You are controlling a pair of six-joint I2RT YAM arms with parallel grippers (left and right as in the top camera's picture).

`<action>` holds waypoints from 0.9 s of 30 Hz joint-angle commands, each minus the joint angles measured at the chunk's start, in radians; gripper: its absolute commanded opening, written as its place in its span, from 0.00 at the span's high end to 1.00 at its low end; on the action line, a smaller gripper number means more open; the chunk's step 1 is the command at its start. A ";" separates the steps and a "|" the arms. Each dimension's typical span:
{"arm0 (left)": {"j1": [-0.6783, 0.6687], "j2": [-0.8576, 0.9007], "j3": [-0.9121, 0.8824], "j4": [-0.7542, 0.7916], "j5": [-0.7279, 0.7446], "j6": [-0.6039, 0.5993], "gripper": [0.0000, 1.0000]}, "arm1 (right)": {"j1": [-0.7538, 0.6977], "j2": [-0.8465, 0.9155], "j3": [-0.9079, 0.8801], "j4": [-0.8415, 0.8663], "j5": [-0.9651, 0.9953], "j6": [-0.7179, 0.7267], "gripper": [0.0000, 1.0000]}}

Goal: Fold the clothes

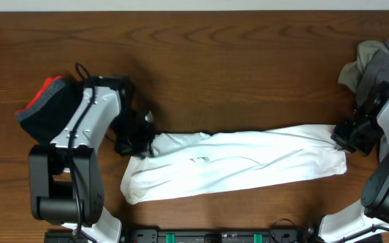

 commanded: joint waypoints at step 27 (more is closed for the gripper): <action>-0.051 -0.012 -0.286 0.327 -0.077 -0.059 0.83 | -0.009 -0.006 0.018 0.041 0.143 0.035 0.99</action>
